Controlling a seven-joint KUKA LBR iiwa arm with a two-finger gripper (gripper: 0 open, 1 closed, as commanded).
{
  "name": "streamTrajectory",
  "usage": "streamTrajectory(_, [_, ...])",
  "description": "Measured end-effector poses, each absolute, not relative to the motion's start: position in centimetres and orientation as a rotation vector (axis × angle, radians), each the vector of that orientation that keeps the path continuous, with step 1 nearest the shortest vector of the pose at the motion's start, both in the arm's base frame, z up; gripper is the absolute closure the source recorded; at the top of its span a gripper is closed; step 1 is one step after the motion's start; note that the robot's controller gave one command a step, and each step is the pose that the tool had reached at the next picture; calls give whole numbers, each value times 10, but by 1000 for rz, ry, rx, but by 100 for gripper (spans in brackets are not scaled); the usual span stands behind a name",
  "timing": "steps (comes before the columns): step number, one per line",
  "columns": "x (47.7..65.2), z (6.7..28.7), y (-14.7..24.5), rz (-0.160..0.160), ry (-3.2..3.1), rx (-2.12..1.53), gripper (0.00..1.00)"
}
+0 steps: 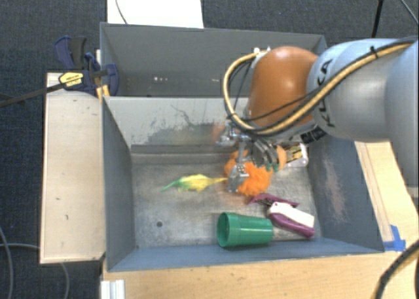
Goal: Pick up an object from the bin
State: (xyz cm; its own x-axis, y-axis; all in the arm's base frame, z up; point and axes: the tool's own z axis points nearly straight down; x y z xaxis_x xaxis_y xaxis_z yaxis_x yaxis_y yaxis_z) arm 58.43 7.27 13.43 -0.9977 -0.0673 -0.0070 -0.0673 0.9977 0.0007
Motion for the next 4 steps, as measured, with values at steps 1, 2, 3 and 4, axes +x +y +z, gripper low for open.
streamTrajectory(1, [575,106,56,0,3138,-190,0])
streamTrajectory(2, [587,105,-15,3,3136,-82,0])
streamTrajectory(3, [571,84,63,2,3139,43,0])
streamTrajectory(4, [580,75,-1,8,3089,-512,100])
